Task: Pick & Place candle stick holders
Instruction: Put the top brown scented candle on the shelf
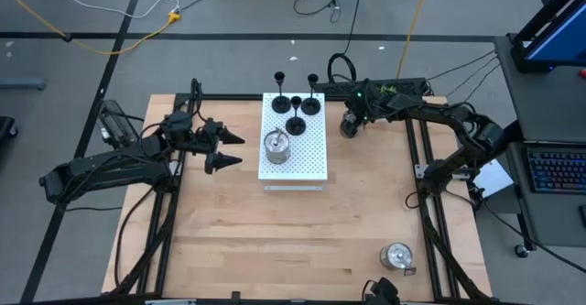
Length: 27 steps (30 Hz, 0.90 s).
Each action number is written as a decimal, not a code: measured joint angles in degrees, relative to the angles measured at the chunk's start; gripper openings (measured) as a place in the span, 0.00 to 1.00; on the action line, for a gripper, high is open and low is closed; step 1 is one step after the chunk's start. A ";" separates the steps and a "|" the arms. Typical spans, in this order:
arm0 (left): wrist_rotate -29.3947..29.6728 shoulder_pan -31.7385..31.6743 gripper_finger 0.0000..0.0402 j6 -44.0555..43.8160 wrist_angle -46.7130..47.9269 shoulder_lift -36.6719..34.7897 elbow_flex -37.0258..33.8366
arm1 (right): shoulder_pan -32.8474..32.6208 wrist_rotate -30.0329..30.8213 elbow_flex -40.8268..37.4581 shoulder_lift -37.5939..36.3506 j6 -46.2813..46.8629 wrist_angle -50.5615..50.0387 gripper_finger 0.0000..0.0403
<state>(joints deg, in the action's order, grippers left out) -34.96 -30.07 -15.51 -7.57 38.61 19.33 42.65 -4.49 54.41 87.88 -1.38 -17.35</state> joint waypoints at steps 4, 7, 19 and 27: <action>0.00 -0.01 0.99 0.37 0.00 0.00 0.00 | 0.00 0.05 0.00 0.00 1.57 0.00 0.98; -0.03 -0.02 0.99 0.37 0.00 0.00 0.00 | 0.00 0.05 0.00 0.00 2.23 0.00 0.97; -0.09 -0.01 0.99 0.58 0.00 -0.01 0.00 | 0.00 0.04 -3.72 0.02 4.27 3.31 0.97; -0.11 -0.01 0.99 0.38 0.00 -0.01 0.00 | 0.00 -0.03 -4.55 0.02 6.29 8.16 0.97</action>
<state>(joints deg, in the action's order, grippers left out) -35.07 -30.07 -15.13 -7.57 38.60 19.33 42.65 -4.52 49.87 87.90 4.91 -9.19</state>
